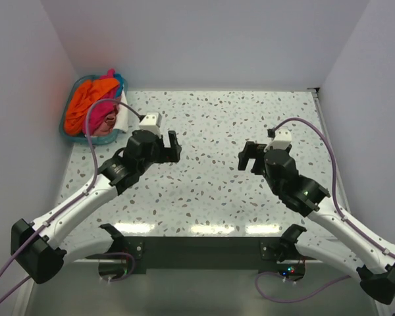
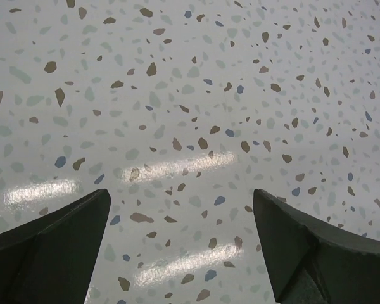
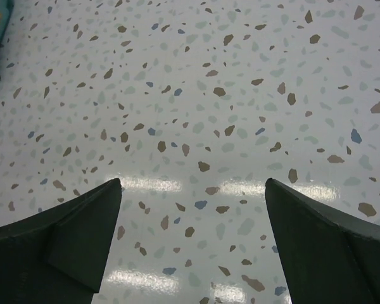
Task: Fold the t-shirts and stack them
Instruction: Grab the tshirt from the pile, then move the tshirt to the center of the board
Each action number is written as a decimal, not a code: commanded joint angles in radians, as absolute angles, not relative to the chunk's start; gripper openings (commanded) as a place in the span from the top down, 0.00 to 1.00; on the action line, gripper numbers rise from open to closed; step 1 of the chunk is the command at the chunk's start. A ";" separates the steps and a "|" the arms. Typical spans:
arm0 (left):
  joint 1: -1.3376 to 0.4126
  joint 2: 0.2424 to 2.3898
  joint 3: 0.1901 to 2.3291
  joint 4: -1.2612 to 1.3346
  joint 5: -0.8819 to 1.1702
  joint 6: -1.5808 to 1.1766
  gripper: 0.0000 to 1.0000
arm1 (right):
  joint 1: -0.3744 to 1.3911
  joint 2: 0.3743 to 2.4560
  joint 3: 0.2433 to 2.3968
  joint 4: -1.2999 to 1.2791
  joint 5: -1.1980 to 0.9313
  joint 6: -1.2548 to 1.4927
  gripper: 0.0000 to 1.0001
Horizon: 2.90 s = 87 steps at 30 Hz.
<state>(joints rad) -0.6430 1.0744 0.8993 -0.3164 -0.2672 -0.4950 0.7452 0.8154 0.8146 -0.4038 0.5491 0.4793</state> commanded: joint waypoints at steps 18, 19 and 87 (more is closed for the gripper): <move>-0.108 1.448 1.437 -0.364 -0.586 -0.571 0.05 | 0.746 0.922 0.884 -0.420 0.265 0.436 0.01; -0.083 1.483 1.453 -0.362 -0.592 -0.571 0.08 | 0.746 0.926 0.885 -0.416 0.259 0.437 0.01; -0.435 1.574 2.322 -0.218 -0.103 -0.169 1.00 | 0.747 0.965 1.057 -0.431 0.405 0.377 0.01</move>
<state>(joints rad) -0.3824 1.5902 2.3066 -0.2737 -0.1246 -0.2306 0.7452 0.9936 1.0073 -0.4152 0.3355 0.3840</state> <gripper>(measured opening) 0.023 0.986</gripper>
